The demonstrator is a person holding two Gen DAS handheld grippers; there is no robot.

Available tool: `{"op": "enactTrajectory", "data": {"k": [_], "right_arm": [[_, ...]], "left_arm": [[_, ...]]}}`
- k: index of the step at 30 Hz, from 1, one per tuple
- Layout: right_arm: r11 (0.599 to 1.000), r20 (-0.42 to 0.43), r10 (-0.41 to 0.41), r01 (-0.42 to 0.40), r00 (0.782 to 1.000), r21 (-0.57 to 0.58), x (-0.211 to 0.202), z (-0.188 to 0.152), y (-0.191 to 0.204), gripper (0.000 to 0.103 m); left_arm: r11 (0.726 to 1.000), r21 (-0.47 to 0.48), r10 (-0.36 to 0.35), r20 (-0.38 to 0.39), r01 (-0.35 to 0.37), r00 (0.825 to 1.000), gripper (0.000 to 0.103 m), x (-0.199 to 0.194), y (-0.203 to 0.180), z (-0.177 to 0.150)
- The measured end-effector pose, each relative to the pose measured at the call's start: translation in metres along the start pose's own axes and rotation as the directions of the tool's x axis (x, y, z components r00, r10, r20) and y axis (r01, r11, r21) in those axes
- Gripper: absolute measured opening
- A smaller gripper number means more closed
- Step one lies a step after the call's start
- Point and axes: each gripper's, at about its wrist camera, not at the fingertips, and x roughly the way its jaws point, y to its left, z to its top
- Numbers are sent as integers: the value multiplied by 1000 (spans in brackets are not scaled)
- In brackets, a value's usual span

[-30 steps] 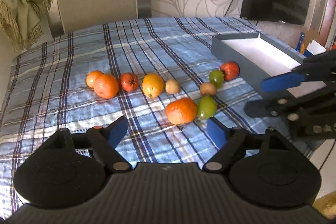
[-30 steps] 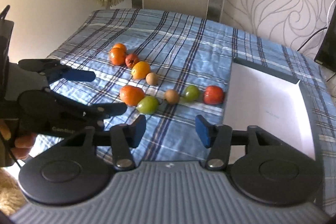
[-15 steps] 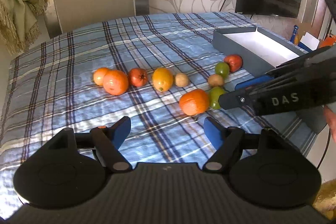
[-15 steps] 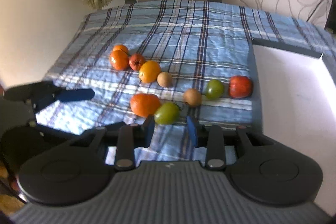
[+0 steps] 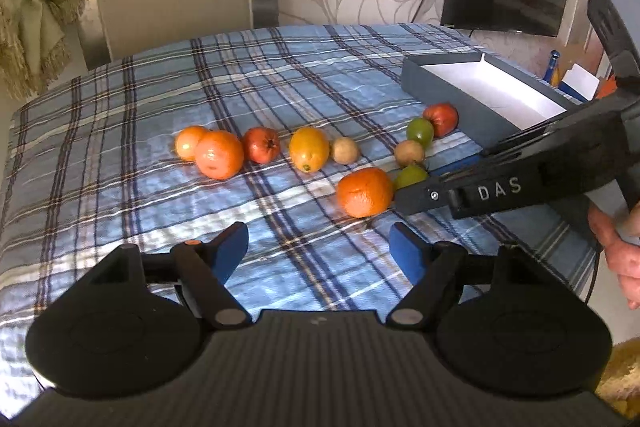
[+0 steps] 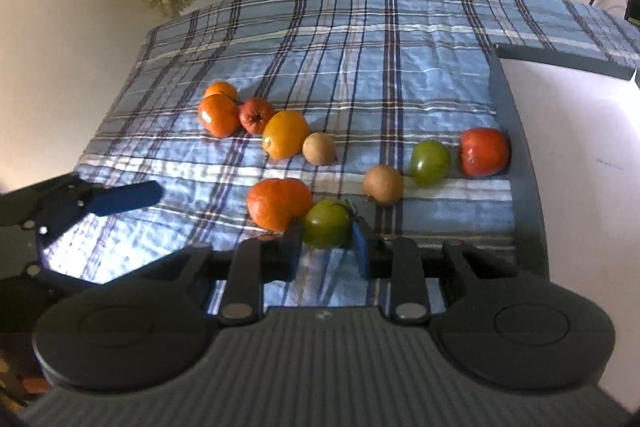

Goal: Organize fruits
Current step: 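Grasp the orange mandarin with the left tool while the right tool grasps a green fruit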

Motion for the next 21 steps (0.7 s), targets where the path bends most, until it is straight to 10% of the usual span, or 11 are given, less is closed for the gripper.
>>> {"op": "enactTrajectory", "data": {"k": [12, 21], "right_arm": [[993, 61, -18, 25, 998, -114, -59, 3, 9, 30], [987, 123, -64, 81, 990, -136, -88, 1, 7, 30]], "left_arm": [[999, -7, -45, -2, 45, 999, 80, 27, -16, 15], [996, -61, -59, -37, 57, 998, 52, 52, -16, 23]]}}
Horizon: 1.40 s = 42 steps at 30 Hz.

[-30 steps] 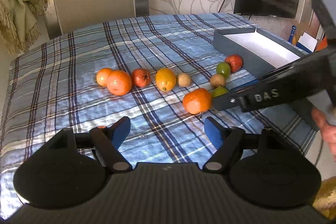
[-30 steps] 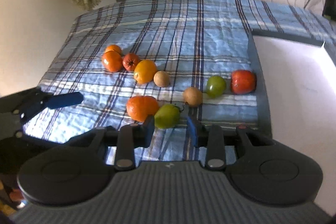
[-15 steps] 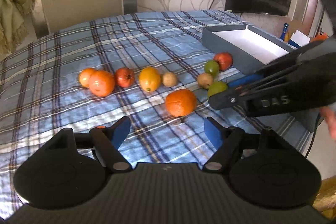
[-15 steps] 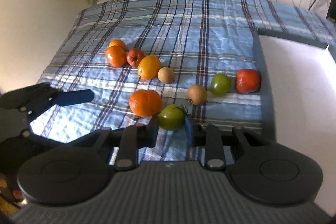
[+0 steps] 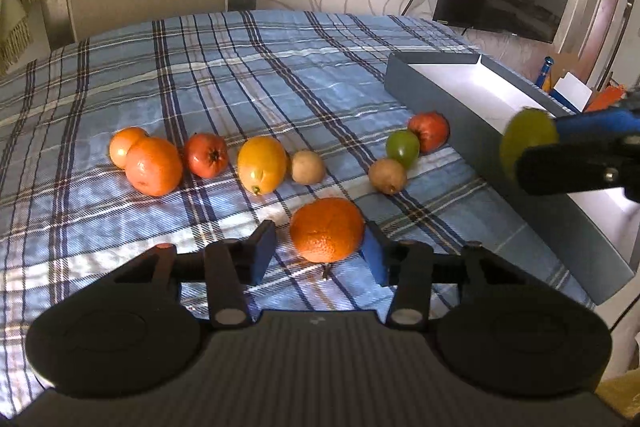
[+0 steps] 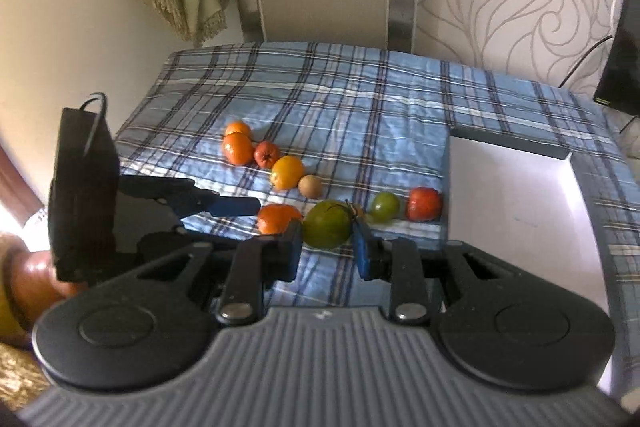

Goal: Organize fruits
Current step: 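Grasp the orange mandarin with the left tool while the right tool grasps a green fruit, then carry the mandarin into the white tray and open the left tool while the right tool carries the green fruit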

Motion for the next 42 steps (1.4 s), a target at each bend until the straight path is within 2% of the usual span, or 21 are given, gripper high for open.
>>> {"op": "enactTrajectory", "data": {"k": [1, 2, 7, 14, 26, 34, 42], "right_arm": [[1000, 2, -3, 3, 1000, 5, -2, -1, -2, 30], [1000, 5, -6, 6, 1000, 7, -3, -2, -3, 30], [1000, 15, -27, 27, 1000, 1, -8, -8, -10, 30], [1000, 2, -14, 14, 1000, 7, -8, -17, -20, 30], [999, 40, 38, -39, 998, 13, -15, -22, -37, 30], [998, 88, 4, -10, 996, 61, -32, -25, -67, 30], [991, 99, -67, 55, 993, 122, -45, -35, -97, 30]], "left_arm": [[1000, -2, -6, 0, 6, 1000, 46, 0, -1, 0], [1000, -6, -12, 0, 12, 1000, 44, 0, -1, 1], [1000, -18, 5, 3, -5, 1000, 42, 0, -4, 0], [998, -33, 46, -2, -46, 999, 41, -7, -8, 3], [993, -25, 117, 37, -116, 992, 41, -25, -37, 34], [995, 33, 96, 57, -98, 994, 41, -17, -77, 58], [994, 102, 20, 73, -28, 997, 41, -4, -120, 79]]}}
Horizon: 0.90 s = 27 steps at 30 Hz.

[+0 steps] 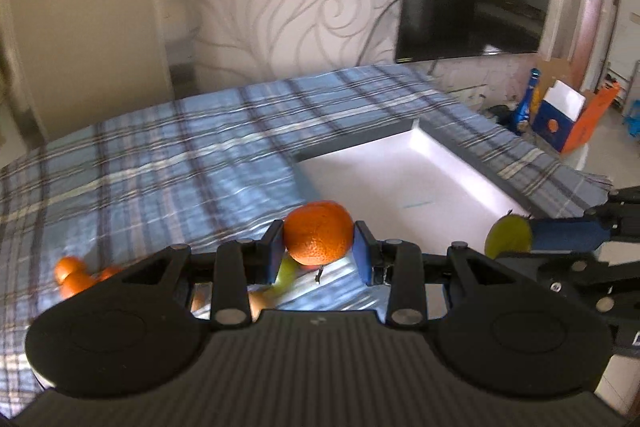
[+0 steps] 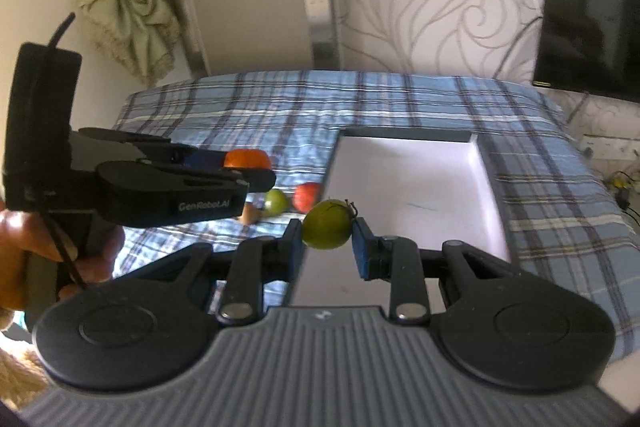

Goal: Organize fruits
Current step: 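Carry the mandarin into the white tray and open the left tool while the right tool carries the green fruit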

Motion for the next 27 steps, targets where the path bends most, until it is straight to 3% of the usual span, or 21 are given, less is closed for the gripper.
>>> {"op": "enactTrajectory", "data": {"k": [12, 27], "right_arm": [[990, -16, -123, 124, 992, 61, -19, -16, -28, 30], [965, -48, -230, 234, 972, 115, -30, -25, -44, 30]], "left_arm": [[992, 55, -115, -29, 117, 993, 41, 40, -47, 13], [978, 104, -169, -103, 179, 980, 42, 92, -76, 10]]}}
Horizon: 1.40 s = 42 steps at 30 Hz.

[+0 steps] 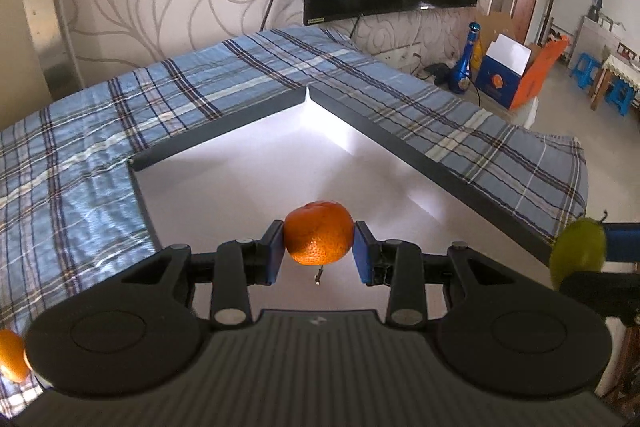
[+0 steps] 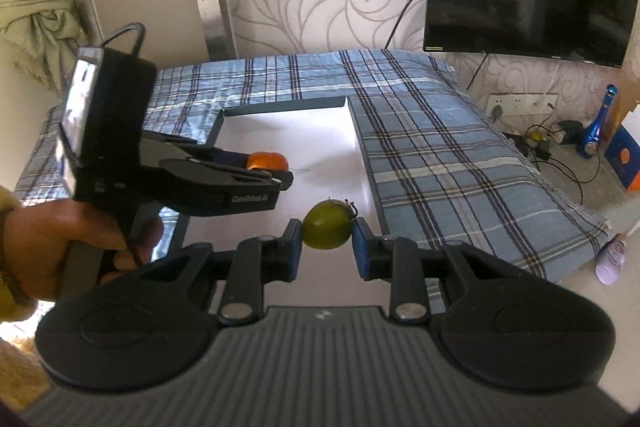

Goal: Organize fruits
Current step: 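Carry the mandarin into the white tray and open the left tool while the right tool carries the green fruit, then lower the green fruit into the white tray and open the right tool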

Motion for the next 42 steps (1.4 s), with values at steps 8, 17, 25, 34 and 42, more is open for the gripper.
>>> {"op": "enactTrajectory", "data": {"k": [8, 17, 25, 34, 42], "right_arm": [[1000, -10, -13, 13, 1000, 5, 1, -2, -5, 30], [1000, -23, 21, -21, 1000, -14, 11, -3, -5, 30], [997, -48, 60, -62, 997, -38, 33, 1, -8, 30], [989, -105, 114, -123, 988, -80, 74, 10, 0, 31], [985, -139, 121, -136, 983, -102, 98, 15, 4, 35]], "left_arm": [[1000, 26, 0, -4, 1, 1000, 43, 6, -7, 0], [999, 16, 29, 55, -29, 998, 66, -16, -4, 3], [998, -39, 51, 102, -47, 993, 66, -67, 4, -10], [976, -118, 193, 93, -182, 977, 66, -105, 20, -32], [922, -227, 328, 23, -315, 944, 68, -119, 47, -51]]}}
